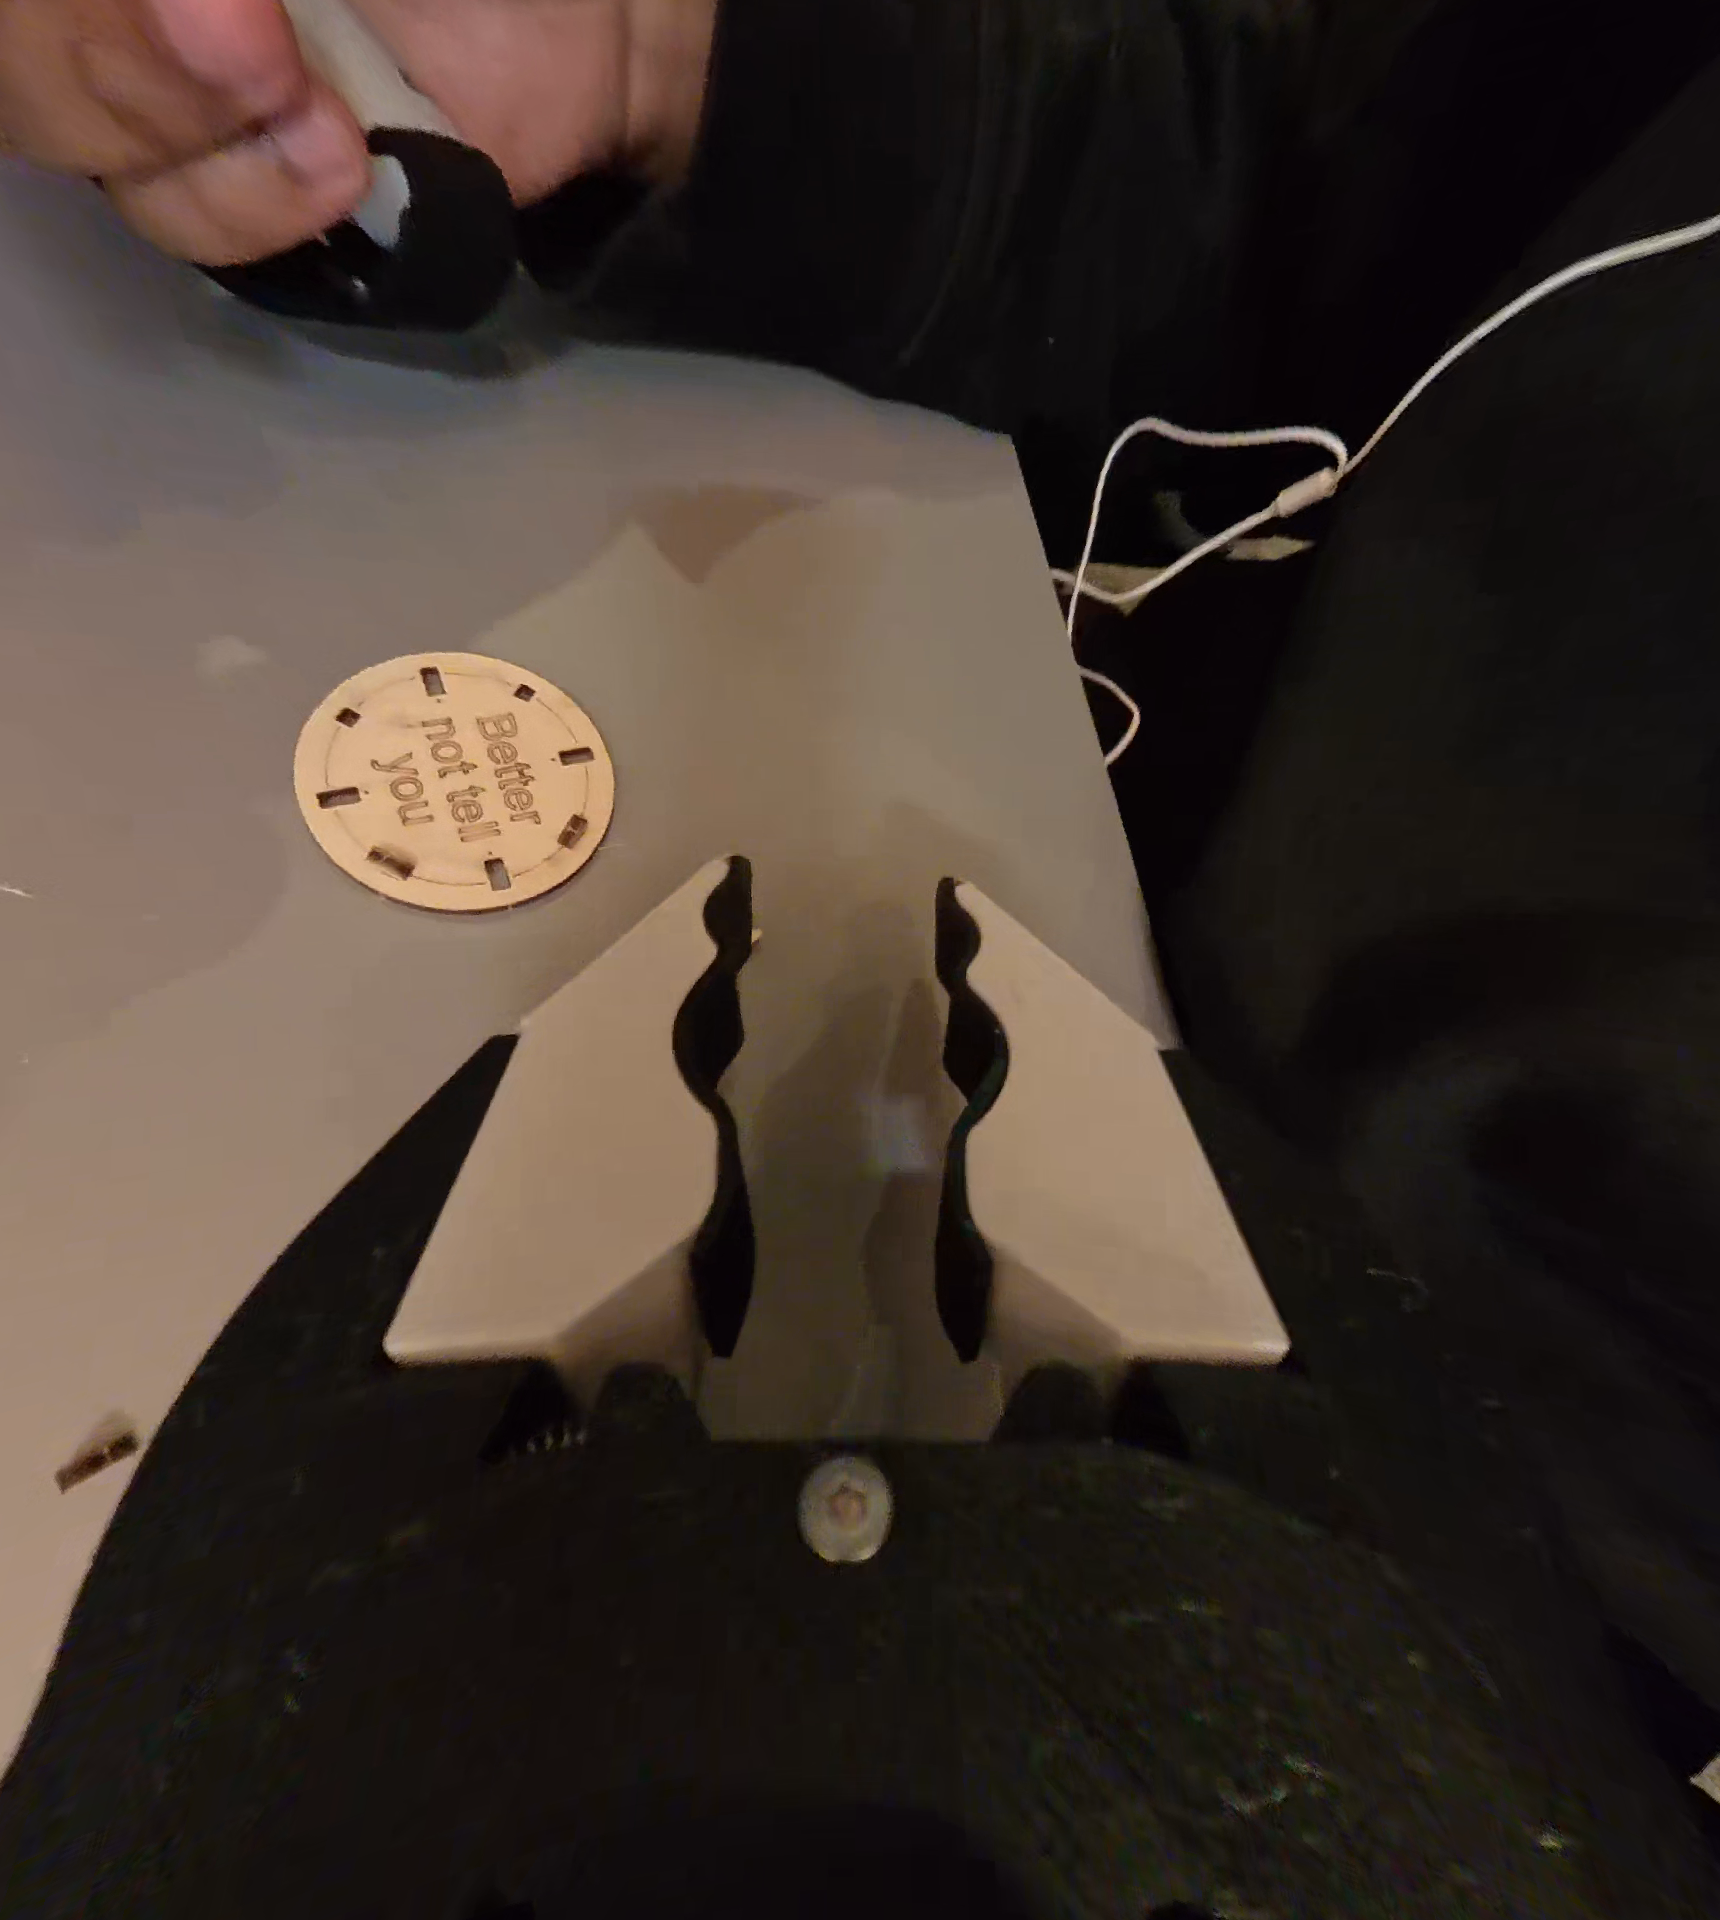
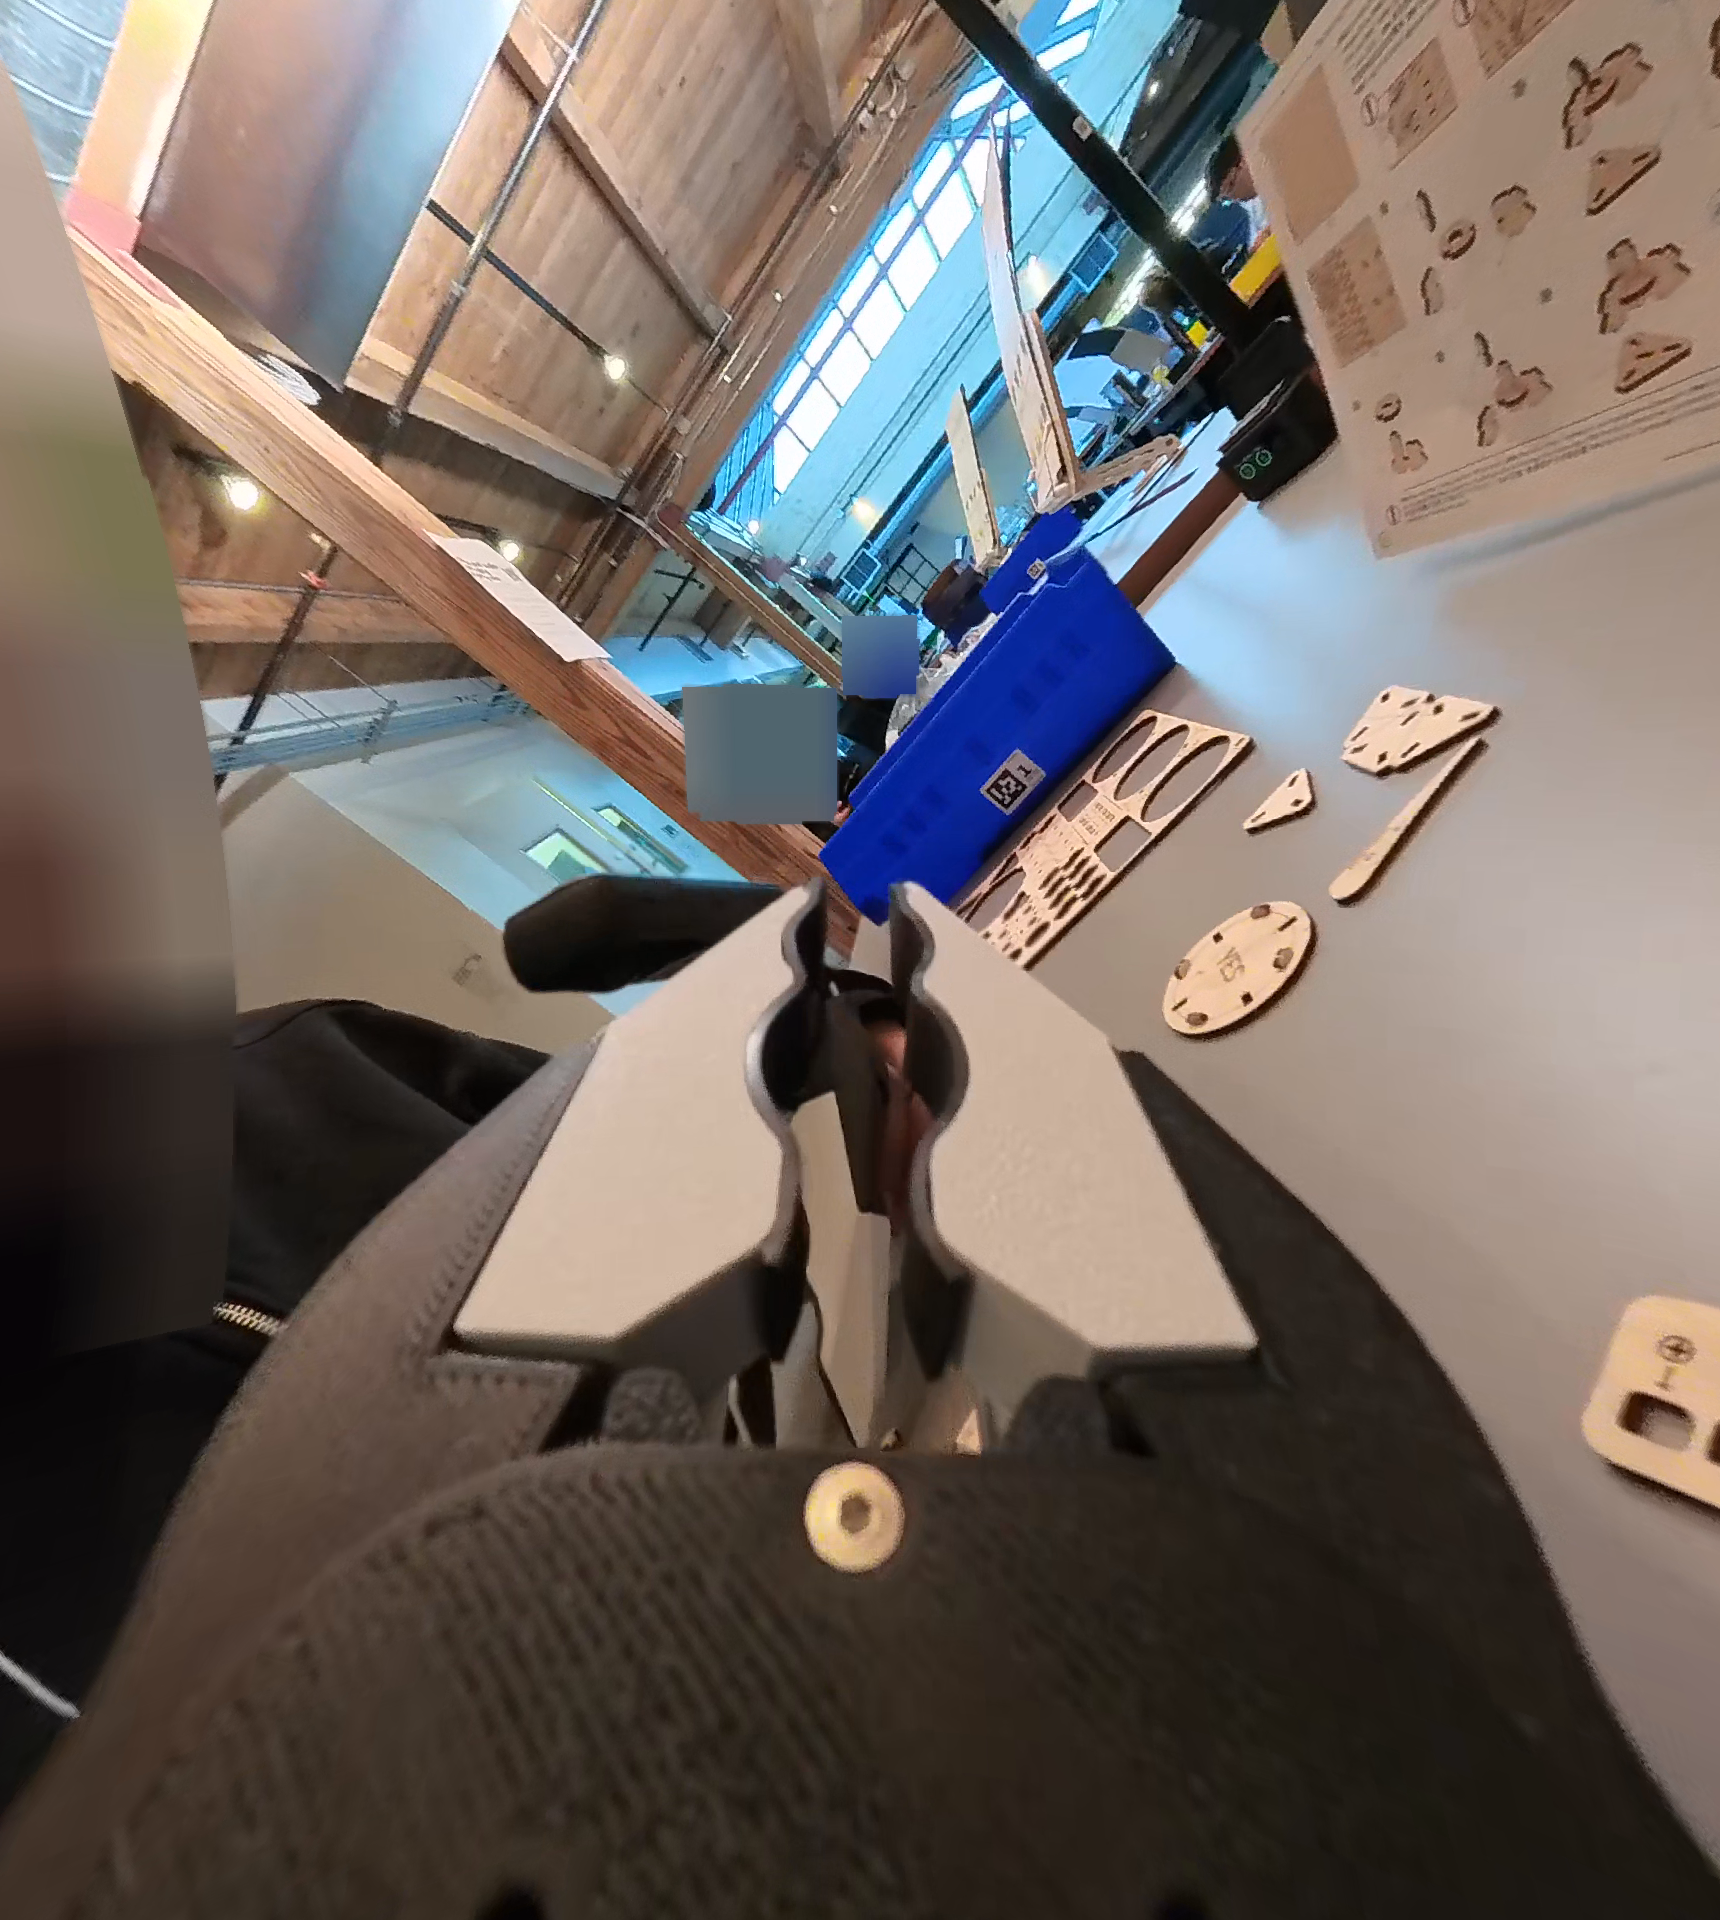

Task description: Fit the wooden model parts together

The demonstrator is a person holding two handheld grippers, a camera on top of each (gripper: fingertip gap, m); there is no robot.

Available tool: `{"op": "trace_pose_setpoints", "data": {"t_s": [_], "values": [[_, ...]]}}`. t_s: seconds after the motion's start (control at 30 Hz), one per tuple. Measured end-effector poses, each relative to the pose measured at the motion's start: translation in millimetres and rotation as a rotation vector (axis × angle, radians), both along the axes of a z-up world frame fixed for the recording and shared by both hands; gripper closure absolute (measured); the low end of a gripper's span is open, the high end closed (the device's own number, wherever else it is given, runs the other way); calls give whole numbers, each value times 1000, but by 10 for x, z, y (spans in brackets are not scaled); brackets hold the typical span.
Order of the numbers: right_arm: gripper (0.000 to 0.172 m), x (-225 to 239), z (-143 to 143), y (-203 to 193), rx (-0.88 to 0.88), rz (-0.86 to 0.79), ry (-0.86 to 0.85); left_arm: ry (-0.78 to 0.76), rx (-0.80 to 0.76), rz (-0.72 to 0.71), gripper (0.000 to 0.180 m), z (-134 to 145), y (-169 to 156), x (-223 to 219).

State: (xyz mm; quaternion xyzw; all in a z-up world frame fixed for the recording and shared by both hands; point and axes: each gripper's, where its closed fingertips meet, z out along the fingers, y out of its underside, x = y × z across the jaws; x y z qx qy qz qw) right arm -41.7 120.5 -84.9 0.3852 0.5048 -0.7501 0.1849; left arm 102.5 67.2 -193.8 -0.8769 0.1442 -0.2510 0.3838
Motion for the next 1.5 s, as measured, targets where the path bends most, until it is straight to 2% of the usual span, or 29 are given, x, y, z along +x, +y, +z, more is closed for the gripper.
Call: {"op": "trace_pose_setpoints", "data": {"t_s": [0.27,0.33,0.47,0.67,0.9,1.2,1.3,1.4,1.5], "values": [[162,-4,-1,3,-16,9,-11,52,-61,32,156,-110,-94,-108],[162,-2,-28,-21,-6,15,-16,4,-89,24,152,-75,-156,-93],[162,-7,-77,-57,-24,37,-46,-4,-18,30,152,48,-114,-104],[162,-26,-107,-50,-40,42,-66,10,-65,28,153,-93,-138,-129],[162,-42,-111,-30,-66,45,-81,40,-45,72,173,-88,-83,-219],[161,-21,-93,-60,-87,71,-79,41,-78,75,180,-136,-92,-225],[159,-3,-40,-54,-99,73,-52,42,-67,115,180,-121,-69,-305],[150,86,177,-33,-109,63,89,-79,44,256,180,157,34,-529],[145,138,267,-55,94,-57,320,-379,272,457,180,719,63,-926]]}}
